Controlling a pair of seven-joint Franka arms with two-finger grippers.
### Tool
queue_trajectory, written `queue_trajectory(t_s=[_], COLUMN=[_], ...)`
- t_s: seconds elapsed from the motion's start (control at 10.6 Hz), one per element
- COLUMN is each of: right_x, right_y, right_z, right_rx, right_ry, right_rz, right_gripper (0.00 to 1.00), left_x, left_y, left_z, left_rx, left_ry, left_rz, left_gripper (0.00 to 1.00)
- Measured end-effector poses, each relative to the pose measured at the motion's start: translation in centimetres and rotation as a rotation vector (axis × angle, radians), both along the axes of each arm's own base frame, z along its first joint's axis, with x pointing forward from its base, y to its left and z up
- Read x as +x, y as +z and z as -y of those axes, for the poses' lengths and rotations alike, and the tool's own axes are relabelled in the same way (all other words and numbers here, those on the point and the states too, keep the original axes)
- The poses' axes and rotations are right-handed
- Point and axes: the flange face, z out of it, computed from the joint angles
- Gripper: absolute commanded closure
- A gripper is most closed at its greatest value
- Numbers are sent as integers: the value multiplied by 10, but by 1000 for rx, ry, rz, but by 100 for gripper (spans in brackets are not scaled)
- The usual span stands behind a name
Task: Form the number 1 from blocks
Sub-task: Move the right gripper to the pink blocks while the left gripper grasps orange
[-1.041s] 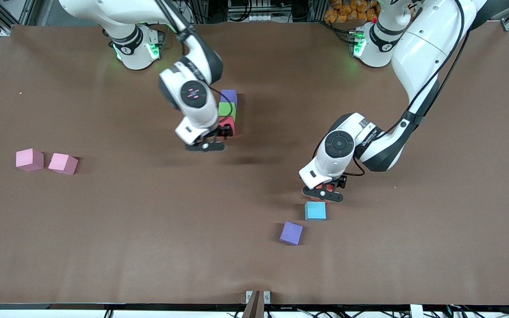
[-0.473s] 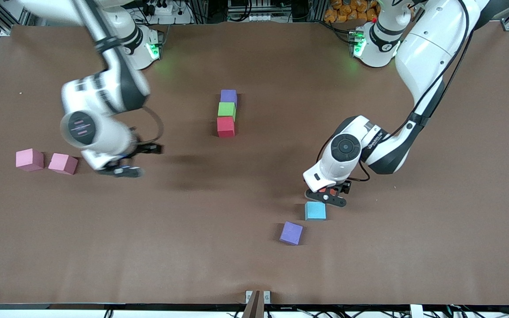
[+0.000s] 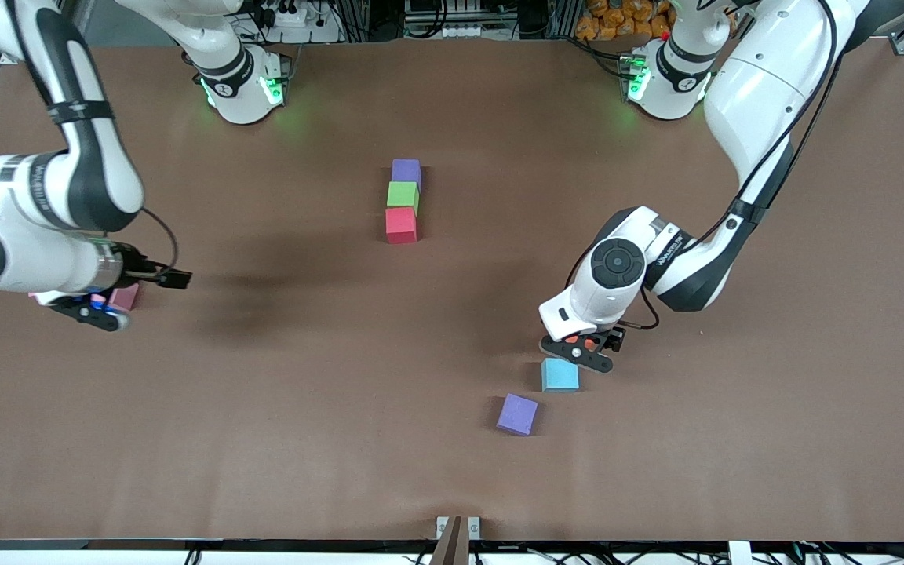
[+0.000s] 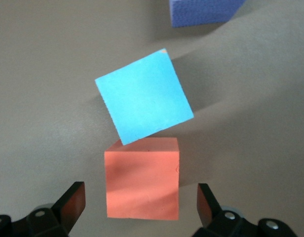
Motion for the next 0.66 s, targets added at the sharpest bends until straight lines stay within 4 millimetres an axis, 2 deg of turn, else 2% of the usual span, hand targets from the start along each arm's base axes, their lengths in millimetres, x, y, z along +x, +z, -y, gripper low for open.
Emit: queue_trajectory(t_s=[0.19,0.38,0.66], right_x=[-8,-15,-21], right_y=[-6,-22,-48], right_z=[53,96,134], right_rx=[21,36,50], right_ry=[-34,-14,64], right_rz=[-7,-13,-6], right_gripper=[0,0,0], left_x=[-4,-11,-4], left_y=[-3,-15,-18], left_z=[7,13,2], left_rx=[3,10,19], left_ry=[-42,-67,-60], left_rz=[-7,-28,-26], left_gripper=[0,0,0])
